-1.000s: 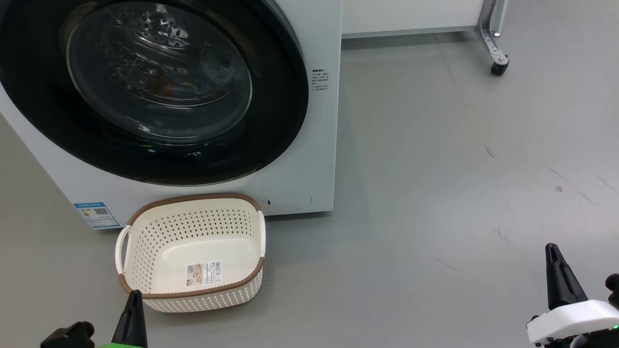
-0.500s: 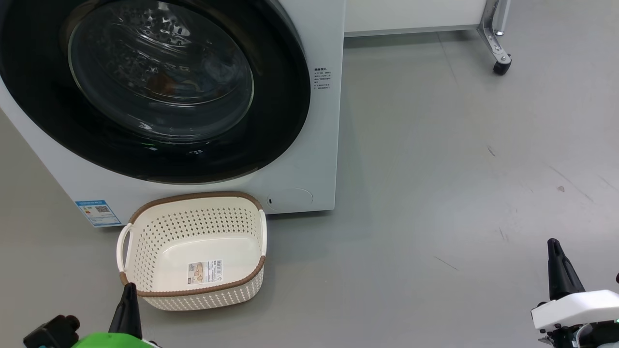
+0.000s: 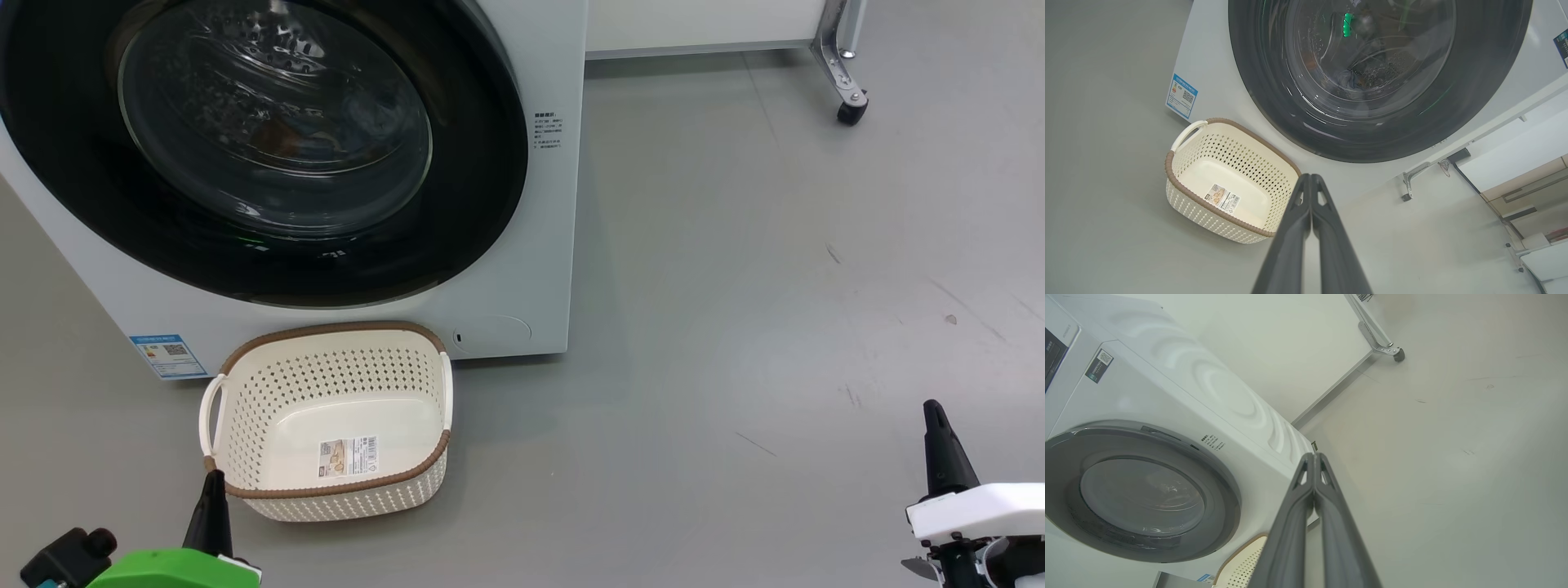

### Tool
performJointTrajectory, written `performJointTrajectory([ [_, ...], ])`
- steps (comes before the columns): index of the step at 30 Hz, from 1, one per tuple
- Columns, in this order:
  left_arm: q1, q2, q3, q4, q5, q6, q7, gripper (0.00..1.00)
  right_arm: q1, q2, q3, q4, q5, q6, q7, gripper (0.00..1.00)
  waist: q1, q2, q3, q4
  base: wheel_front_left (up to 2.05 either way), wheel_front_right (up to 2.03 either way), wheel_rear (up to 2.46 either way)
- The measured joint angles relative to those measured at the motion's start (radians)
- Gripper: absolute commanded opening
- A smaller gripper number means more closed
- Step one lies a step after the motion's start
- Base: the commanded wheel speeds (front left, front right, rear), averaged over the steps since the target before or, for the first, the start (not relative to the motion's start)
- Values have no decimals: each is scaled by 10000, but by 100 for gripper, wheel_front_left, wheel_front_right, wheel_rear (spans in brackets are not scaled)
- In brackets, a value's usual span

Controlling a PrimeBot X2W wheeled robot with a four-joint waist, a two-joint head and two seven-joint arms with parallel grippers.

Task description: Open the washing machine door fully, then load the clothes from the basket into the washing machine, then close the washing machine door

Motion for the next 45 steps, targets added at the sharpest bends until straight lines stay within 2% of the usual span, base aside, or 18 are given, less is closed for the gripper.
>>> performJointTrajectory([
  [45,-1066,-12,562,105,-5609,0,1561,0,-857,711,-798,435,6021,276,1599,0,1,0,120,174,0,0,0],
])
